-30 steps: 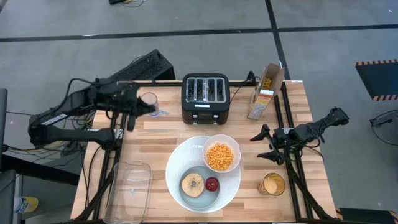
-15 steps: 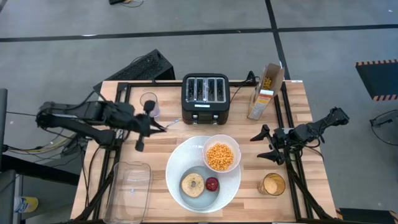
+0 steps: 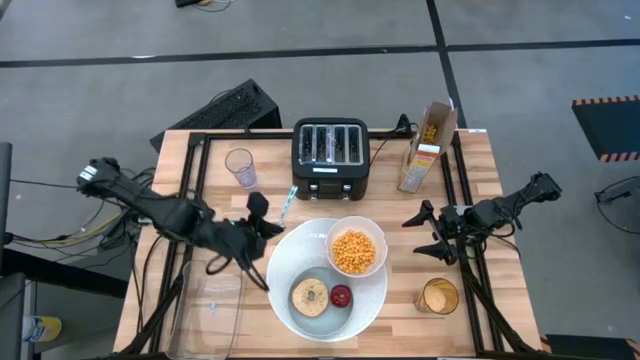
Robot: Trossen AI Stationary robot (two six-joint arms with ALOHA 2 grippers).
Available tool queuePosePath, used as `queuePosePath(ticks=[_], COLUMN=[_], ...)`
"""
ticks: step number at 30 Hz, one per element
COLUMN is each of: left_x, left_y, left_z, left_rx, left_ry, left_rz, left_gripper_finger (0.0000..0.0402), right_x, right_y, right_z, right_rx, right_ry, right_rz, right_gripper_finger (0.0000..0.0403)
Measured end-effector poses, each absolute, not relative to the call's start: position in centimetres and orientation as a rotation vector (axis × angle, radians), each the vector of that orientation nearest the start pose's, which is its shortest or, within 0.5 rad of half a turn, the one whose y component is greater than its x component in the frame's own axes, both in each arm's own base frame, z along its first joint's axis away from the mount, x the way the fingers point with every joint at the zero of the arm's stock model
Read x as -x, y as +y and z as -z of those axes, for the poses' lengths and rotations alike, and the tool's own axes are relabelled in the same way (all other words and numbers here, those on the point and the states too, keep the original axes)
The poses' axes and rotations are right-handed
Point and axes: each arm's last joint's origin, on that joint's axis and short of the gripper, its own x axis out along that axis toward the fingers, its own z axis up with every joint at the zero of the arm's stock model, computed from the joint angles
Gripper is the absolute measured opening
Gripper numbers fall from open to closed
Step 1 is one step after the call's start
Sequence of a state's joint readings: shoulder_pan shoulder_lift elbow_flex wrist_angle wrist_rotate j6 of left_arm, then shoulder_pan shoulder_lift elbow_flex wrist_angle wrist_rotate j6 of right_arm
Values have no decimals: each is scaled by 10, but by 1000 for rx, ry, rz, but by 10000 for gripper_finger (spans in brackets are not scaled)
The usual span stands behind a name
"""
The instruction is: Arrange a breakfast setting
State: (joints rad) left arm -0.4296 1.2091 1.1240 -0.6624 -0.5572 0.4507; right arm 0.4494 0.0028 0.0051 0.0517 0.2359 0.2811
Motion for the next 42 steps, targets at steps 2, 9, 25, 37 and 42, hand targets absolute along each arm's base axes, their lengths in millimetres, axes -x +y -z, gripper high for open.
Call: queuePosePath(ticks=[2,9,25,37,42], left_x=[-232,-240,-251,-257,-254], left_y=[-97,-127,-175,-198,-200], left_z=[-320,-300,-251,-219,-202], left_rx=[-824,-909,-1089,-1168,-1190], left_ry=[694,717,784,793,749], left_rz=[15,47,111,256,273], left_gripper_finger=[6,6,6,6,6], right_x=[-90,-90,-90,-90,-90], right_y=[36,36,36,36,36], right_z=[-170,-170,-170,-170,-170], right_rx=[-298,-298,-298,-298,-298], right_ry=[-21,-21,-21,-21,-21], right_rz=[-219,-219,-219,-219,-219], right_gripper_finger=[400,400,400,400,400])
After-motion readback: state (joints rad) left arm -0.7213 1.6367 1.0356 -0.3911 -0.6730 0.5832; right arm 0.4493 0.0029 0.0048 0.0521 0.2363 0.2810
